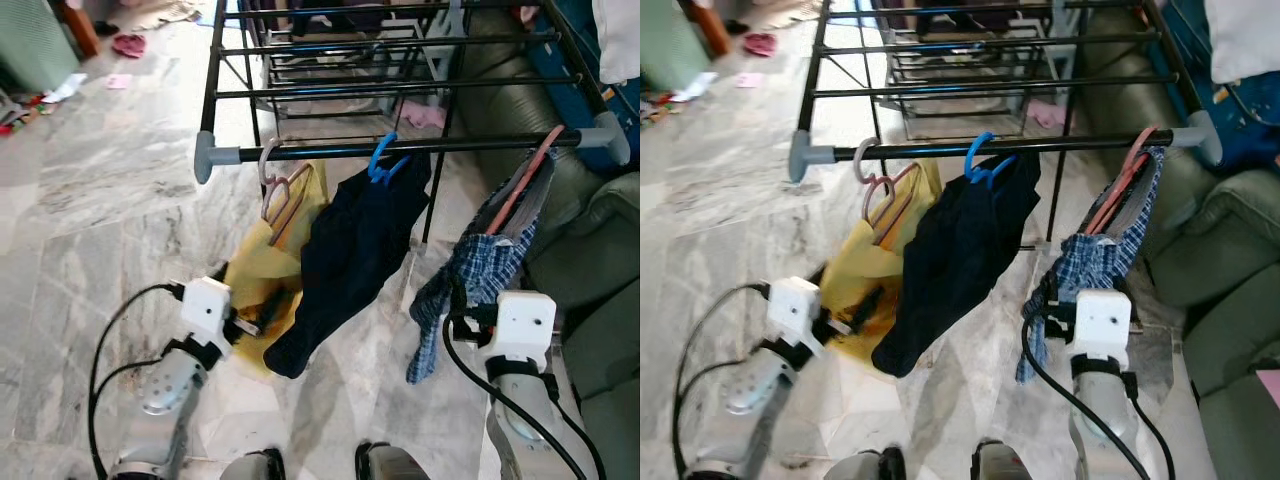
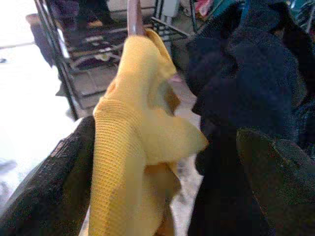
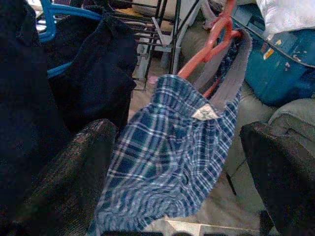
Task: Hang hanger
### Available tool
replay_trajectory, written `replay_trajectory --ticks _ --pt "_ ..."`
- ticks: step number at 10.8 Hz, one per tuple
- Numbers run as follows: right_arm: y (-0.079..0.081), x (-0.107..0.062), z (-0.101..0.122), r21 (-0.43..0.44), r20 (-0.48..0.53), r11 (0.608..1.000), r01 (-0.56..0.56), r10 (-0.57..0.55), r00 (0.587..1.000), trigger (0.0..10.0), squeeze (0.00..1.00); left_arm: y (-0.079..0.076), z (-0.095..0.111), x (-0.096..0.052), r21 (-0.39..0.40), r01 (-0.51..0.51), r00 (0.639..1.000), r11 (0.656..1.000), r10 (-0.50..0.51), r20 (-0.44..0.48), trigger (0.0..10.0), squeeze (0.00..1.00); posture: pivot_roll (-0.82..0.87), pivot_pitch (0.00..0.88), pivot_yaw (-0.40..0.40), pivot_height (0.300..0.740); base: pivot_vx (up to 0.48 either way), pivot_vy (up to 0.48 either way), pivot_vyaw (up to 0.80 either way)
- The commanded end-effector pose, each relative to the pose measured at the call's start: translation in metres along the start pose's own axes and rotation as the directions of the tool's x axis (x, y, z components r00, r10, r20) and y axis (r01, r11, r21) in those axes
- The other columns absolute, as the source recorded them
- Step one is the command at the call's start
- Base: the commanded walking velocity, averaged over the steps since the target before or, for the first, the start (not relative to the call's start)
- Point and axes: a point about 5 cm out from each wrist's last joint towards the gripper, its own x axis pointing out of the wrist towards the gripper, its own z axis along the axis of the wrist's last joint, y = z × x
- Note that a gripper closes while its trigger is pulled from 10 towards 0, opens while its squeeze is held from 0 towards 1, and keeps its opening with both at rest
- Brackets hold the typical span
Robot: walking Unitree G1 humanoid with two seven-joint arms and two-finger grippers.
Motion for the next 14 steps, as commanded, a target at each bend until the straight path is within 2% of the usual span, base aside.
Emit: replay_trajectory --ticks 1,2,3,6,9,11,12,13,14 --pt "-0.003 -0.001 -0.005 -0.01 -0.029 1.0 0.022 -0.023 0.999 10.0 0.0 0.004 -0.002 -0.005 0.017 -0.021 1.0 1.0 0.021 -0.009 10.0 0.0 -0.16 0.236 0.034 0.74 0.0 0.0 0.0" --pt "-0.003 0.001 -0.005 -0.015 -0.034 0.999 0.038 -0.039 0.999 10.0 0.0 0.003 -0.004 -0.007 -0.002 -0.015 1.0 1.0 0.015 -0.016 10.0 0.0 -0.16 0.239 0.036 0.74 0.0 0.0 0.0" --pt "-0.004 0.012 -0.003 0.001 -0.041 0.999 0.047 -0.047 0.998 10.0 0.0 -0.002 -0.005 -0.008 -0.016 0.008 1.0 1.0 -0.008 -0.017 10.0 0.0 -0.16 0.242 0.039 0.74 0.0 0.0 0.0" --pt "0.0 0.067 0.018 0.028 -0.055 0.998 0.051 -0.049 0.997 10.0 0.0 -0.012 -0.004 -0.004 -0.042 0.097 0.995 0.994 -0.098 -0.016 10.0 0.0 -0.14 0.264 0.041 0.74 0.0 0.0 0.0" --pt "-0.001 0.105 0.027 -0.01 -0.103 0.997 0.074 -0.074 0.992 10.0 0.0 -0.012 -0.004 -0.007 -0.049 0.102 0.994 0.994 -0.104 -0.024 10.0 0.0 -0.12 0.27 0.039 0.74 0.0 0.0 0.0" --pt "-0.013 0.123 0.029 0.019 -0.166 0.987 0.159 -0.153 0.974 10.0 0.0 -0.014 -0.005 -0.009 -0.059 0.115 0.993 0.992 -0.117 -0.033 10.0 0.0 -0.11 0.27 0.038 0.74 0.0 0.0 0.0" --pt "-0.016 0.127 0.031 0.001 -0.174 0.986 0.168 -0.165 0.971 8.8 0.0 -0.014 -0.006 -0.009 -0.06 0.115 0.993 0.992 -0.117 -0.035 10.0 0.0 -0.11 0.271 0.035 0.74 0.0 0.0 0.0" --pt "-0.019 0.128 0.029 -0.011 -0.193 0.982 0.186 -0.185 0.964 10.0 0.0 -0.013 -0.006 -0.009 -0.062 0.114 0.992 0.992 -0.117 -0.037 10.0 0.0 -0.11 0.271 0.034 0.74 0.0 0.0 0.0" --pt "-0.021 0.127 0.026 -0.02 -0.206 0.981 0.193 -0.193 0.959 10.0 0.0 -0.014 -0.007 -0.009 -0.064 0.114 0.992 0.991 -0.117 -0.04 10.0 0.0 -0.11 0.27 0.034 0.74 0.0 0.0 0.0"
